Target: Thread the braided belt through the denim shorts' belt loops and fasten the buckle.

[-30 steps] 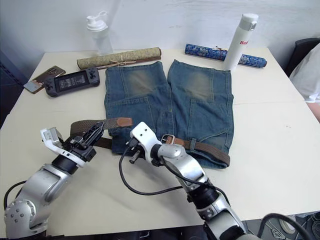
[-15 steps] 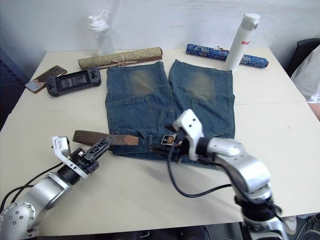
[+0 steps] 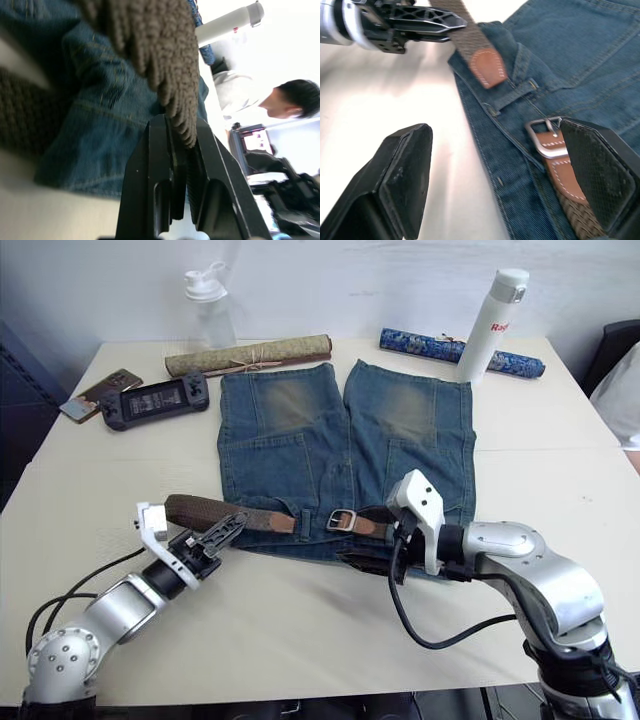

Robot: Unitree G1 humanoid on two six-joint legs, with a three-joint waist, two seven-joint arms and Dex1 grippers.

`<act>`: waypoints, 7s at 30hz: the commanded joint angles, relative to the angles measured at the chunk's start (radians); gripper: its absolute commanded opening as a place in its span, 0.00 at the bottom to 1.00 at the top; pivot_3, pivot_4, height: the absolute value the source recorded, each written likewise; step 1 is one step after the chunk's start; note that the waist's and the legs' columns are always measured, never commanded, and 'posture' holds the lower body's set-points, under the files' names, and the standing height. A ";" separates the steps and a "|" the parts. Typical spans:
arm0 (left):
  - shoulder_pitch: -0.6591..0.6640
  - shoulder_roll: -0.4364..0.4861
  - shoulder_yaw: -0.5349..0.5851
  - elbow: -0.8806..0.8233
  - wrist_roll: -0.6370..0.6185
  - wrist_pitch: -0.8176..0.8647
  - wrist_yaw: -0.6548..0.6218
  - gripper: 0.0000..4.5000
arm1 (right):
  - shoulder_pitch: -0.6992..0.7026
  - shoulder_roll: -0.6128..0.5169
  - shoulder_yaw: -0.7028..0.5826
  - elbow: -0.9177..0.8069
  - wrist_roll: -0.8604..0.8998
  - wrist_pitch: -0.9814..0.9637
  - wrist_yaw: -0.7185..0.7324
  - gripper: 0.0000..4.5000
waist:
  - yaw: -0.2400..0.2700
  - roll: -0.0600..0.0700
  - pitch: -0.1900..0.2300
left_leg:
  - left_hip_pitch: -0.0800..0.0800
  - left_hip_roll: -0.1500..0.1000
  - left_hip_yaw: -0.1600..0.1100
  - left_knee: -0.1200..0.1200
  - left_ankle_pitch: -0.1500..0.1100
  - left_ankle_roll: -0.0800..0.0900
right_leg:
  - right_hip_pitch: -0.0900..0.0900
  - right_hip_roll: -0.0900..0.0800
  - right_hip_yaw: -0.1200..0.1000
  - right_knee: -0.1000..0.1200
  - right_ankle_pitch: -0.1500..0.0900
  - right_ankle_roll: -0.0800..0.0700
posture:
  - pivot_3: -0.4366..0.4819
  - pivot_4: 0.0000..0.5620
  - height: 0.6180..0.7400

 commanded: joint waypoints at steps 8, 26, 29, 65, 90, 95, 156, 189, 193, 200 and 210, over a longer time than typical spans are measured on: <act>-0.068 -0.024 -0.066 -0.045 -0.011 0.060 0.107 0.00 | 0.011 -0.011 -0.020 -0.058 0.064 -0.007 -0.043 0.95 | 0.000 0.000 0.000 | 0.000 0.000 0.000 0.000 0.000 0.000 | 0.000 0.000 0.000 0.000 0.000 0.000 | 0.48 0.27 0.82; -0.124 -0.068 -0.148 0.054 0.108 0.121 0.061 0.00 | 0.040 -0.023 -0.014 -0.070 0.063 -0.034 -0.094 0.95 | 0.022 -0.001 0.000 | 0.000 -0.001 0.000 0.002 0.001 0.001 | 0.001 0.001 0.000 0.001 0.000 0.001 | 0.48 0.27 0.82; -0.111 -0.056 -0.153 0.063 0.123 0.154 0.016 0.00 | 0.040 -0.021 -0.015 -0.072 0.068 -0.035 -0.102 0.95 | 0.022 -0.001 0.000 | 0.000 -0.001 0.000 0.001 0.001 0.001 | 0.000 0.001 0.000 0.001 0.000 0.001 | 0.48 0.27 0.82; -0.239 -0.166 -0.197 0.201 0.454 0.284 -0.455 0.00 | 0.230 -0.049 0.217 0.118 -0.761 -0.967 -0.246 0.95 | 0.024 -0.001 0.000 | 0.001 -0.001 0.000 0.002 0.003 0.000 | 0.001 0.003 -0.001 0.002 0.001 0.001 | 0.48 0.27 0.82; -0.244 -0.229 -0.115 0.218 0.416 0.348 -0.426 0.00 | 0.227 -0.071 0.292 0.342 -1.144 -1.214 -0.276 0.95 | 0.020 -0.002 -0.001 | 0.007 0.000 -0.001 0.004 0.003 0.000 | 0.009 0.005 -0.001 0.001 0.001 0.001 | 0.48 0.27 0.82; -0.223 -0.282 -0.042 0.237 0.295 0.408 -0.373 0.00 | 0.218 -0.062 0.307 0.352 -1.144 -1.228 -0.266 0.95 | 0.020 -0.002 -0.001 | 0.016 0.000 -0.002 0.002 0.002 -0.001 | 0.017 0.002 -0.001 -0.001 0.000 0.001 | 0.48 0.27 0.82; -0.190 -0.103 -0.108 0.023 0.508 0.364 -0.559 0.70 | 0.292 0.040 0.218 0.205 -1.181 -1.301 -0.419 0.00 | 0.017 -0.001 0.000 | 0.014 0.001 -0.002 0.000 0.002 -0.004 | 0.014 0.001 0.000 -0.001 0.000 0.000 | 0.48 0.27 0.82; -0.012 0.103 -0.444 0.142 1.077 -0.009 -0.835 0.70 | 0.315 -0.282 -0.311 0.321 -0.899 -1.350 -0.346 0.00 | 0.021 0.007 -0.002 | 0.016 0.000 -0.001 -0.001 0.000 -0.001 | 0.016 0.000 -0.001 -0.001 -0.001 0.000 | 0.48 0.27 0.82; -0.010 0.097 -0.439 0.138 1.073 -0.003 -0.832 0.70 | 0.305 -0.293 -0.359 0.355 -0.872 -1.344 -0.341 0.00 | 0.021 0.012 -0.006 | 0.018 0.002 -0.001 -0.001 -0.002 -0.002 | 0.017 0.000 -0.001 -0.001 -0.001 -0.001 | 0.48 0.27 0.82; -0.023 0.088 -0.423 0.121 1.068 -0.021 -0.839 0.70 | 0.327 -0.235 -0.273 0.264 -0.811 -1.258 -0.287 0.00 | 0.021 0.015 -0.008 | 0.018 0.002 0.000 -0.001 -0.002 -0.002 | 0.017 0.000 -0.001 -0.001 -0.001 -0.001 | 0.48 0.27 0.82; -0.024 0.084 -0.372 0.023 1.014 -0.023 -0.857 0.81 | 0.394 -0.074 -0.108 0.058 -0.784 -0.908 -0.250 0.29 | 0.020 0.015 -0.007 | 0.017 0.002 -0.001 -0.001 -0.002 -0.002 | 0.016 0.000 -0.001 -0.001 -0.001 -0.001 | 0.48 0.27 0.82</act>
